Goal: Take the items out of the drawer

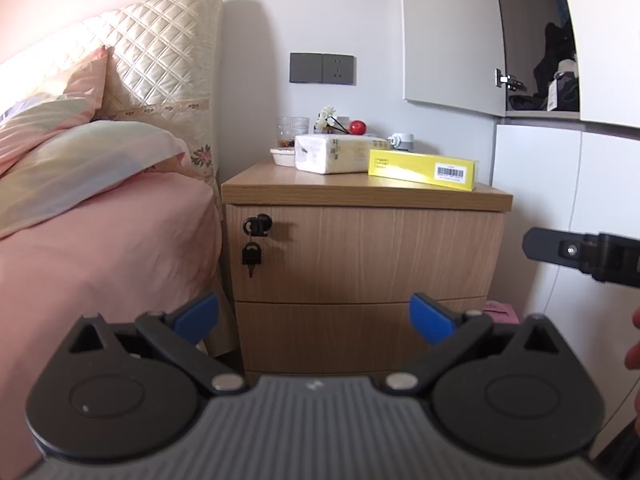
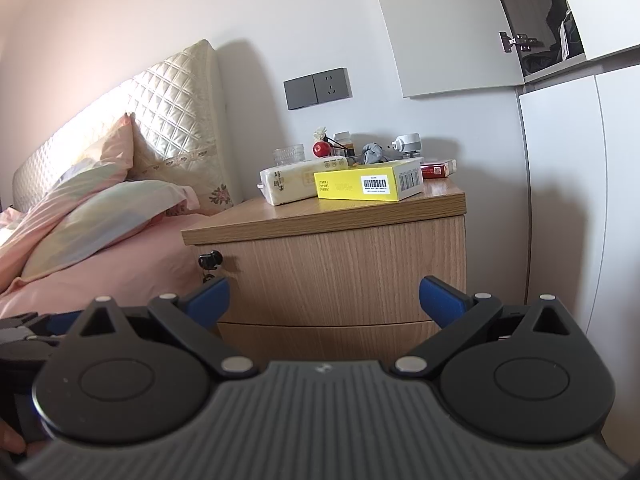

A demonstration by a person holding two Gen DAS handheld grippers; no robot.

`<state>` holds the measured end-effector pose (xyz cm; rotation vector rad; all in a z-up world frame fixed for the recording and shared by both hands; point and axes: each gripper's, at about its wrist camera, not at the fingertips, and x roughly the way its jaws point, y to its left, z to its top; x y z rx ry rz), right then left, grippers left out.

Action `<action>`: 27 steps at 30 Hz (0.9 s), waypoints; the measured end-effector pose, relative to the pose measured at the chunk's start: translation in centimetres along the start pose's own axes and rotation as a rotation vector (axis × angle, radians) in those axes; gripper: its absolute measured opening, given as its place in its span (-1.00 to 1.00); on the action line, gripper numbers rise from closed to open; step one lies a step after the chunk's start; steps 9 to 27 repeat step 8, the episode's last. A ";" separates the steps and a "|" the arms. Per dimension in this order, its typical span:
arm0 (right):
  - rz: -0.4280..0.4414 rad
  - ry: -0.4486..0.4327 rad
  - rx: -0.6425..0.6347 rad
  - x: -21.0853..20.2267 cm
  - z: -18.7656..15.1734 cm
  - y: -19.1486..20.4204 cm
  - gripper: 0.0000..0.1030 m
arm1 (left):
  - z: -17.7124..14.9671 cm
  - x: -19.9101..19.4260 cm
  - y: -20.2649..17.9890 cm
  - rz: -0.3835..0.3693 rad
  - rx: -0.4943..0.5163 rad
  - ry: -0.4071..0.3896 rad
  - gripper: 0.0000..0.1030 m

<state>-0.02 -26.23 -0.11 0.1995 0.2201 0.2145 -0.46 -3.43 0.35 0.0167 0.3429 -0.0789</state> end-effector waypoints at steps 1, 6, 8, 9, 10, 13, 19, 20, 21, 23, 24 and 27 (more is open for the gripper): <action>-0.001 0.000 0.000 0.0 0.0 0.0 1.00 | 0.0 0.0 0.0 0.000 0.000 0.000 1.00; -0.002 0.001 0.000 0.0 0.0 -0.1 1.00 | -0.1 -0.1 0.0 -0.006 0.001 -0.002 1.00; -0.002 0.000 0.001 0.0 0.0 -0.1 1.00 | -0.1 -0.1 0.0 -0.004 0.003 -0.001 1.00; -0.002 0.000 0.001 0.0 0.0 -0.1 1.00 | -0.1 -0.1 0.0 -0.004 0.003 -0.001 1.00; -0.002 0.000 0.001 0.0 0.0 -0.1 1.00 | -0.1 -0.1 0.0 -0.004 0.003 -0.001 1.00; -0.002 0.000 0.001 0.0 0.0 -0.1 1.00 | -0.1 -0.1 0.0 -0.004 0.003 -0.001 1.00; -0.002 0.000 0.001 0.0 0.0 -0.1 1.00 | -0.1 -0.1 0.0 -0.004 0.003 -0.001 1.00; -0.002 0.000 0.001 0.0 0.0 -0.1 1.00 | -0.1 -0.1 0.0 -0.004 0.003 -0.001 1.00; -0.002 0.000 0.001 0.0 0.0 -0.1 1.00 | -0.1 -0.1 0.0 -0.004 0.003 -0.001 1.00; -0.002 0.000 0.001 0.0 0.0 -0.1 1.00 | -0.1 -0.1 0.0 -0.004 0.003 -0.001 1.00; -0.002 0.000 0.001 0.0 0.0 -0.1 1.00 | -0.1 -0.1 0.0 -0.004 0.003 -0.001 1.00; -0.002 0.000 0.001 0.0 0.0 -0.1 1.00 | -0.1 -0.1 0.0 -0.004 0.003 -0.001 1.00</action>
